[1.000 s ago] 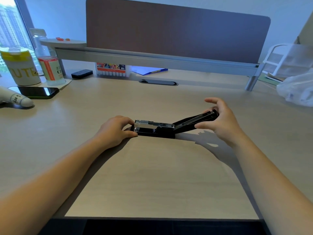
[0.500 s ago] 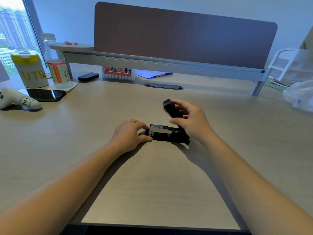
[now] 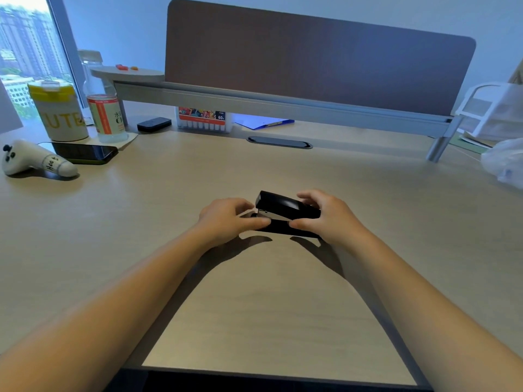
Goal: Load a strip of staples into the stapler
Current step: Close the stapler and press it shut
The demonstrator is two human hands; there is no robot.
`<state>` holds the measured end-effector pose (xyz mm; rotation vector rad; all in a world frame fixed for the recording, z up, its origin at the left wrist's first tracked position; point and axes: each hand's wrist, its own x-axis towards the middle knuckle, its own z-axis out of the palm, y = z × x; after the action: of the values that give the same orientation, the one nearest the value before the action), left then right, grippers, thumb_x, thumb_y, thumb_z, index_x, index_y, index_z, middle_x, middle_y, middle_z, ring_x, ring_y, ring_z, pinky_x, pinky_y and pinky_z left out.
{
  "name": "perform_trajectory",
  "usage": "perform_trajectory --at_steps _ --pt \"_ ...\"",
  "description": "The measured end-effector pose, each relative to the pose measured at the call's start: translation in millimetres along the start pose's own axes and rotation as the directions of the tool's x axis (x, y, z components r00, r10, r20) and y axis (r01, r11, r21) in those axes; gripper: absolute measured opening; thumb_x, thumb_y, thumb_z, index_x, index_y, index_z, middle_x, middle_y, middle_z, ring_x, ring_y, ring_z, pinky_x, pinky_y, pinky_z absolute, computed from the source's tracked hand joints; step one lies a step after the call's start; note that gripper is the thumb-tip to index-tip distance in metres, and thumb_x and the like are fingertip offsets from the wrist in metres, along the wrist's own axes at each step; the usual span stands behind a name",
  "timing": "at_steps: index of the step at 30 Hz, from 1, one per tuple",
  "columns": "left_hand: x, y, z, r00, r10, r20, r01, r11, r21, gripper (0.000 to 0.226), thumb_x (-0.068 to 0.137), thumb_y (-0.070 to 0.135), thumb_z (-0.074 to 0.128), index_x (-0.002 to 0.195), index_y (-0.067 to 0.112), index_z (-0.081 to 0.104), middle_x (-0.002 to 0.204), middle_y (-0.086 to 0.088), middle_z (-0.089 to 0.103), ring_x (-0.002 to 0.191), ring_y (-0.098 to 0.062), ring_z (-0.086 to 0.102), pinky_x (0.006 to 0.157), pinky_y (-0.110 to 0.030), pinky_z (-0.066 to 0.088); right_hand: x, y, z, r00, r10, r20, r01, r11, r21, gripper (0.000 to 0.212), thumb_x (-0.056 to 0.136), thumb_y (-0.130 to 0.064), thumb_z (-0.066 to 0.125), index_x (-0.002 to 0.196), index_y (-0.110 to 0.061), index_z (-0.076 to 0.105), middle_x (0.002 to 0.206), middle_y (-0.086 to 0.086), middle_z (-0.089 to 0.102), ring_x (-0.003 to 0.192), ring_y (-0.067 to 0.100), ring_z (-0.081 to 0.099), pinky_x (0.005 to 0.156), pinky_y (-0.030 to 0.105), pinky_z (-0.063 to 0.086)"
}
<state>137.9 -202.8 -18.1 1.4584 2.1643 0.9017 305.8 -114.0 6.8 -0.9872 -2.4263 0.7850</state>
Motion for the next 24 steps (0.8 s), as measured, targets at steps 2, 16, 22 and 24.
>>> perform_trajectory --at_steps 2,16,22,24 --pt "-1.1 4.0 -1.2 0.998 -0.059 -0.037 0.051 0.98 -0.193 0.055 0.071 0.059 0.053 0.102 0.015 0.063 0.112 -0.01 0.065 0.109 -0.026 0.056 0.1 -0.048 0.043 -5.9 7.7 -1.4 0.999 0.041 0.014 -0.041 0.999 0.001 0.054 0.074 -0.022 0.068 0.122 -0.015 0.046 0.118 0.007 0.056 0.111 0.025 0.051 0.086 0.03 0.04" --pt "0.4 8.2 6.7 0.985 -0.092 -0.147 0.071 0.987 -0.144 0.053 0.079 0.055 0.044 0.106 0.013 0.06 0.11 -0.009 0.065 0.105 -0.026 0.055 0.096 -0.05 0.044 -15.9 16.3 9.2 0.998 0.025 -0.049 -0.027 0.999 -0.028 0.047 0.077 -0.02 0.065 0.119 -0.015 0.045 0.118 0.009 0.057 0.105 0.025 0.051 0.086 0.036 0.043" --pt "-1.8 10.0 6.4 0.988 -0.066 -0.139 0.044 0.987 -0.156 0.048 0.082 0.053 0.039 0.102 0.016 0.061 0.104 -0.003 0.064 0.105 -0.025 0.054 0.095 -0.044 0.043 -17.3 18.9 9.0 0.995 0.07 -0.069 -0.068 0.997 0.032 0.06 0.076 -0.018 0.066 0.127 -0.013 0.036 0.129 0.01 0.051 0.115 0.026 0.047 0.089 0.029 0.037" --pt "-3.1 10.2 5.5 0.991 -0.053 -0.121 0.038 0.991 -0.125 0.046 0.082 0.053 0.039 0.102 0.018 0.061 0.103 -0.002 0.063 0.105 -0.024 0.054 0.094 -0.042 0.041 -18.4 20.3 6.5 0.993 0.093 -0.07 -0.089 0.994 0.056 0.06 0.077 -0.016 0.065 0.128 -0.012 0.034 0.132 0.01 0.049 0.117 0.026 0.047 0.088 0.028 0.035"
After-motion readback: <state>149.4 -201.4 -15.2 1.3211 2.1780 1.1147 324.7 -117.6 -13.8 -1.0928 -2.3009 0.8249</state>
